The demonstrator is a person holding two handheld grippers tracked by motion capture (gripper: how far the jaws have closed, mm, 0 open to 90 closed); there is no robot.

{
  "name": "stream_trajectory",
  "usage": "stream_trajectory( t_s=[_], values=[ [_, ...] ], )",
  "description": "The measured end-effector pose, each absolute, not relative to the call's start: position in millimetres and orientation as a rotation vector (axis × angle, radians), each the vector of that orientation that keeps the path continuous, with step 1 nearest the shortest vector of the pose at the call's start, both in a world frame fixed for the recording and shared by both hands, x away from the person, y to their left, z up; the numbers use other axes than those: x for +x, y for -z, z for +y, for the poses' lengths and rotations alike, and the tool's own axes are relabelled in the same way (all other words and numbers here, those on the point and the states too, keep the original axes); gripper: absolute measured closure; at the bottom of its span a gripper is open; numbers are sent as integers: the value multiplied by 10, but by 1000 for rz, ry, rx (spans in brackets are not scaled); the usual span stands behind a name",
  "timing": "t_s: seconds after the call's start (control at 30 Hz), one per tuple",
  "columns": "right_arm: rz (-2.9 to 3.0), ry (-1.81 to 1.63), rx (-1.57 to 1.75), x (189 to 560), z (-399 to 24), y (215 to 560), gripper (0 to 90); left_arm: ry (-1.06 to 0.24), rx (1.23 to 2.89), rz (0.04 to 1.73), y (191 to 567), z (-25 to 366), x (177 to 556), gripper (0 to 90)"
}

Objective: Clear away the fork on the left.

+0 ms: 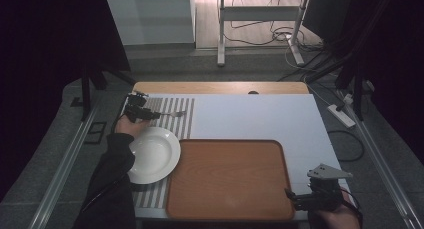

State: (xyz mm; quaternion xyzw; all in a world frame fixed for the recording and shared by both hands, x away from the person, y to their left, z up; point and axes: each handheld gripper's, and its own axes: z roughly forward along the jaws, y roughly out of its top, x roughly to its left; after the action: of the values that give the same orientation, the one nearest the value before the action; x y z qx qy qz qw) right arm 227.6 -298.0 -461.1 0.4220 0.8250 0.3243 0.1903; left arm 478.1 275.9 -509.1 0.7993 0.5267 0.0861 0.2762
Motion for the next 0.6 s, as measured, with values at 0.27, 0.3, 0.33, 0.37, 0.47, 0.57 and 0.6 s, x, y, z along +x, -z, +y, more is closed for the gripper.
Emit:
stream_trajectory(
  t_s=[0.27, 0.3, 0.33, 0.37, 0.47, 0.57, 0.6],
  values=[
    [2320, -914, 1186, 2277, -2983, 4612, 0, -238, 2223, 1432, 5147, 2758, 4957, 891],
    [2320, -914, 1186, 2278, -2983, 4612, 0, -240, 2228, 1433, 5153, 2755, 4982, 892],
    [2320, -914, 1187, 2278, -2984, 4612, 0, -247, 2232, 1436, 5157, 2753, 5001, 892],
    [2320, -914, 1187, 2278, -2984, 4612, 0, -256, 2230, 1442, 5161, 2748, 5026, 892],
    [2322, -916, 1187, 2278, -2987, 4612, 0, -264, 2224, 1458, 5172, 2731, 5096, 893],
    [2322, -918, 1185, 2277, -2988, 4611, 0, -264, 2226, 1470, 5186, 2711, 5162, 893],
    [2322, -919, 1184, 2275, -2988, 4611, 0, -270, 2236, 1476, 5195, 2704, 5180, 892]
  ],
)
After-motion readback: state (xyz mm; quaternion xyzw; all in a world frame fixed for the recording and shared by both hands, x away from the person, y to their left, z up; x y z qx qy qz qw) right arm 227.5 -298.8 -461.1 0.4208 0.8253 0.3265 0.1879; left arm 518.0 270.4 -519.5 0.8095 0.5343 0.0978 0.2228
